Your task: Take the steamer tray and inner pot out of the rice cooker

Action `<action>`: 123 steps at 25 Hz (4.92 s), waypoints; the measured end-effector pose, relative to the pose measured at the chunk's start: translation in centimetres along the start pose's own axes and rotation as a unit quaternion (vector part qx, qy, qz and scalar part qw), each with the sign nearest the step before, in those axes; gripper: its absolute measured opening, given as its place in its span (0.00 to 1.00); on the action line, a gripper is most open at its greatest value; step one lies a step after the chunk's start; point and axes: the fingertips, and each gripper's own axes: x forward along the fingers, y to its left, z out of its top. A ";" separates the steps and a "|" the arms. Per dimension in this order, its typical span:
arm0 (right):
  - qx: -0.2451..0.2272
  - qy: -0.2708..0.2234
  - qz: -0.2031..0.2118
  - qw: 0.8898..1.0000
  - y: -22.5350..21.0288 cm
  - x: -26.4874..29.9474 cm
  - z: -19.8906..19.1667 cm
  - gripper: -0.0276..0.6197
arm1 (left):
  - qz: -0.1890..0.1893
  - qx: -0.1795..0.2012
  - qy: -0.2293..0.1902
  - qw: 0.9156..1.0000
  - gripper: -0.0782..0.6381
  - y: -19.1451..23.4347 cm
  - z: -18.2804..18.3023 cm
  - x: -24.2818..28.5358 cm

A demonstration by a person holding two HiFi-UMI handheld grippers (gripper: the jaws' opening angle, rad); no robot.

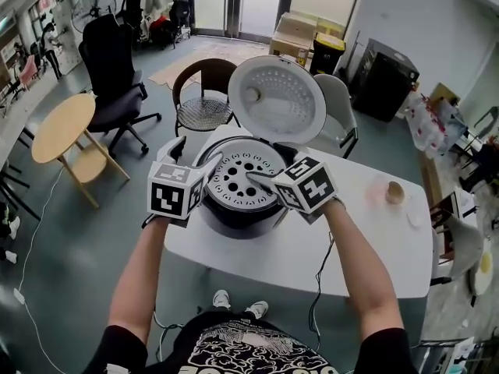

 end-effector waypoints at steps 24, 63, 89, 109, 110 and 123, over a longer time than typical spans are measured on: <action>0.004 0.341 0.088 0.936 3.3 14.0 -5.4 0.61 | -0.086 -0.017 0.002 0.996 0.64 7.6 -2.9 2.6; 0.117 0.317 -0.089 0.937 -2.5 -9.4 -6.4 0.50 | -0.238 0.034 -0.092 0.966 0.64 -9.8 7.9 0.6; 0.255 0.357 -0.161 0.884 -14.0 -41.9 -41.0 0.50 | -0.373 0.076 -0.053 0.923 0.64 -58.0 6.4 10.0; 0.294 0.381 -0.106 0.870 -25.2 -49.6 -67.9 0.50 | -0.354 0.088 0.054 0.930 0.64 -82.7 -2.4 22.6; 0.295 0.382 -0.103 0.870 -25.6 -49.6 -68.7 0.50 | -0.353 0.090 0.063 0.929 0.64 -83.4 -2.9 23.1; 0.278 0.403 -0.089 0.867 -28.1 -47.0 -76.0 0.50 | -0.342 0.091 0.117 0.928 0.64 -86.7 -6.9 27.9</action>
